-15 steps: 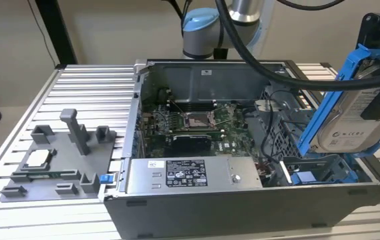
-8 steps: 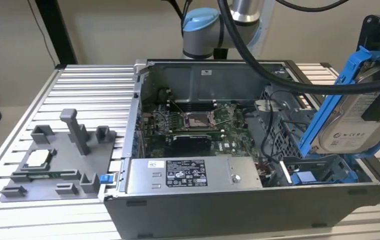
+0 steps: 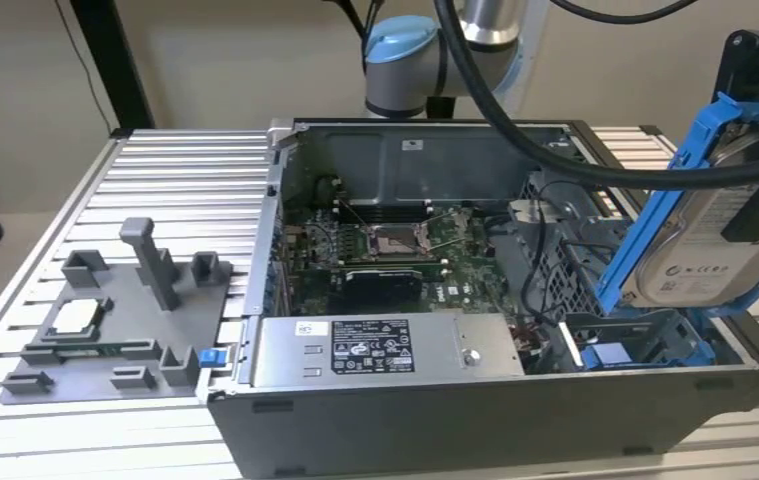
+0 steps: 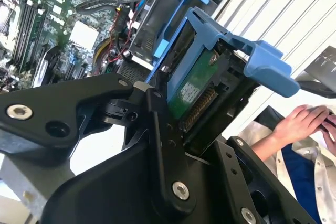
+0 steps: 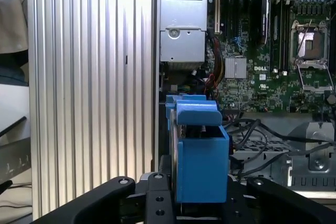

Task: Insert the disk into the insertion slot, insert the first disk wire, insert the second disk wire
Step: 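Insert the disk into the insertion slot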

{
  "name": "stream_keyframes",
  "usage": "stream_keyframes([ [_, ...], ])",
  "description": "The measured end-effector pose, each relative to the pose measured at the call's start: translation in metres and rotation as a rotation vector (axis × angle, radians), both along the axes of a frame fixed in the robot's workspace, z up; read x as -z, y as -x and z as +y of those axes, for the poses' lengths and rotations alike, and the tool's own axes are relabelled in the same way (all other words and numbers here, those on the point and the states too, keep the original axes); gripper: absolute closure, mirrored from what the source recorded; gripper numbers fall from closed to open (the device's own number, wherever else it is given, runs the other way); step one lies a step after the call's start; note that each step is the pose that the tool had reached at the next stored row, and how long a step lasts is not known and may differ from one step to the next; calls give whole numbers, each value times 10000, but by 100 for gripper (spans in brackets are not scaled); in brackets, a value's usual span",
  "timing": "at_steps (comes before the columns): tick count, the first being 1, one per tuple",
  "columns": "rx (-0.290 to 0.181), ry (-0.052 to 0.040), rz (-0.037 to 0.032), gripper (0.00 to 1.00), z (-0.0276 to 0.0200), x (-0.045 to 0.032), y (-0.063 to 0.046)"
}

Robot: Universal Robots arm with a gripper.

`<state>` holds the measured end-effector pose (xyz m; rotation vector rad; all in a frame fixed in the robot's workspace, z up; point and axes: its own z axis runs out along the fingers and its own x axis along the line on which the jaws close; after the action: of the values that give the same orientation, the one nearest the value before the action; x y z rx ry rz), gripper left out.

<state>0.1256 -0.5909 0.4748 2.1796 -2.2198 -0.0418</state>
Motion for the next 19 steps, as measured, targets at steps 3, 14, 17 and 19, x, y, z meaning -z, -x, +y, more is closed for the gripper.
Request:
stream_keyframes([
  [3,-3,-63,0,100,0,7,-10],
  [14,0,-371,4,100,0,70,-72],
  [17,-1,-373,5,100,0,73,-73],
  [19,-1,-373,5,100,0,74,-74],
])
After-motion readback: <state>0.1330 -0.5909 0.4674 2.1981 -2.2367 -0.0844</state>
